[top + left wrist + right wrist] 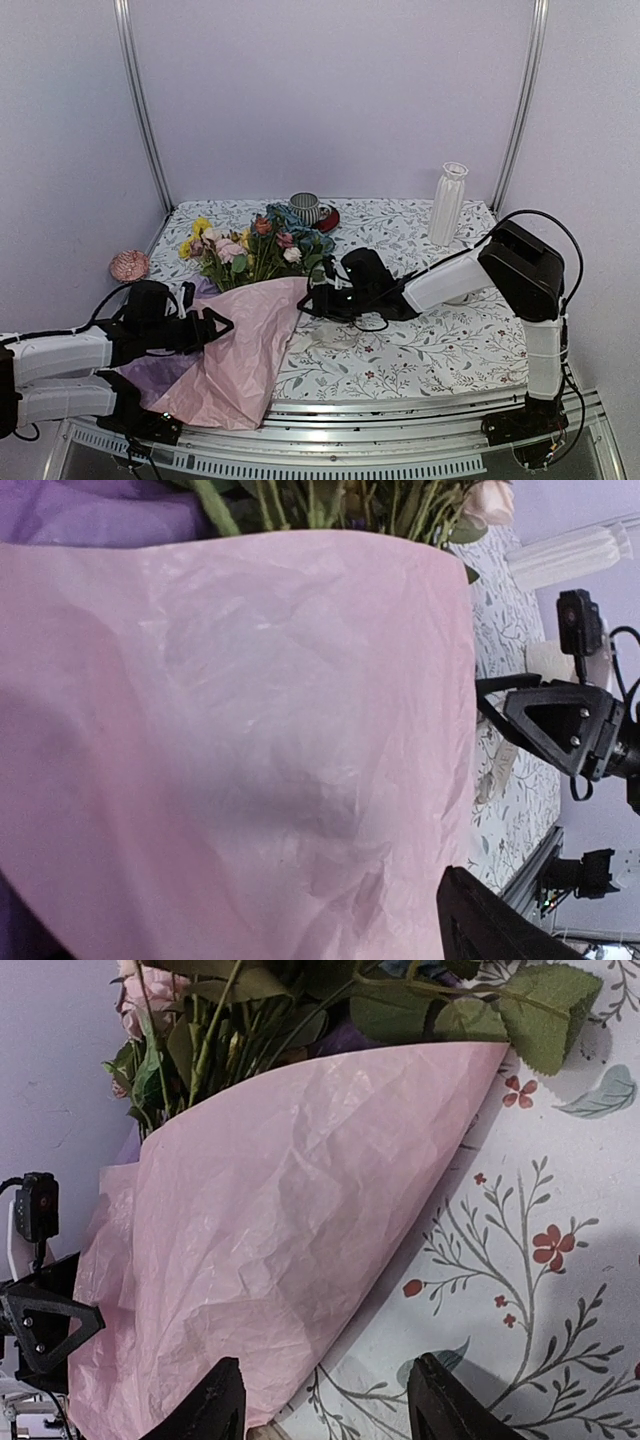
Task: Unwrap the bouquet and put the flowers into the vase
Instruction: Unfold the two-thirds folded wrapping paper from the folded wrapping paper.
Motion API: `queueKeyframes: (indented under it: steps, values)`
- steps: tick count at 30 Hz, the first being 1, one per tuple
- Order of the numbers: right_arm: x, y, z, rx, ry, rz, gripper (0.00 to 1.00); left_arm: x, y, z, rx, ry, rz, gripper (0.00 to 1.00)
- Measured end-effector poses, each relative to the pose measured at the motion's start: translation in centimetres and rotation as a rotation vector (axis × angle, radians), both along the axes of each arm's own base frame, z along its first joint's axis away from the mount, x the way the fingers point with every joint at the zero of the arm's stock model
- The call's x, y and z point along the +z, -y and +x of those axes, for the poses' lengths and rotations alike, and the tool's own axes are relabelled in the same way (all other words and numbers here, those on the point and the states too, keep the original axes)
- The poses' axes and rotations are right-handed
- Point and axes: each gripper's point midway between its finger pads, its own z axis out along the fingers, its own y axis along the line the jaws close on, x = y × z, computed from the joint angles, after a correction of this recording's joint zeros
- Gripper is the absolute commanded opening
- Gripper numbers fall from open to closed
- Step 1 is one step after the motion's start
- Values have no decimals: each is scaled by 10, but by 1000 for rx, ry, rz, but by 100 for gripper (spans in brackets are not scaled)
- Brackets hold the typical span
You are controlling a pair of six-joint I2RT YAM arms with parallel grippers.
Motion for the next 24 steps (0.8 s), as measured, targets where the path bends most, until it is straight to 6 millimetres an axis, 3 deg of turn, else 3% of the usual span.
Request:
queueKeyframes:
  steps: [4, 17, 24]
  values:
    - [-14, 2, 9, -22, -42, -3, 56, 1, 10, 3, -45, 14, -31, 84]
    - [-14, -12, 41, -33, -79, 70, 52, -15, 27, 8, -118, -8, -69, 83]
    - [-14, -16, 59, -45, -88, 98, 47, -16, 41, 24, -154, 2, -106, 80]
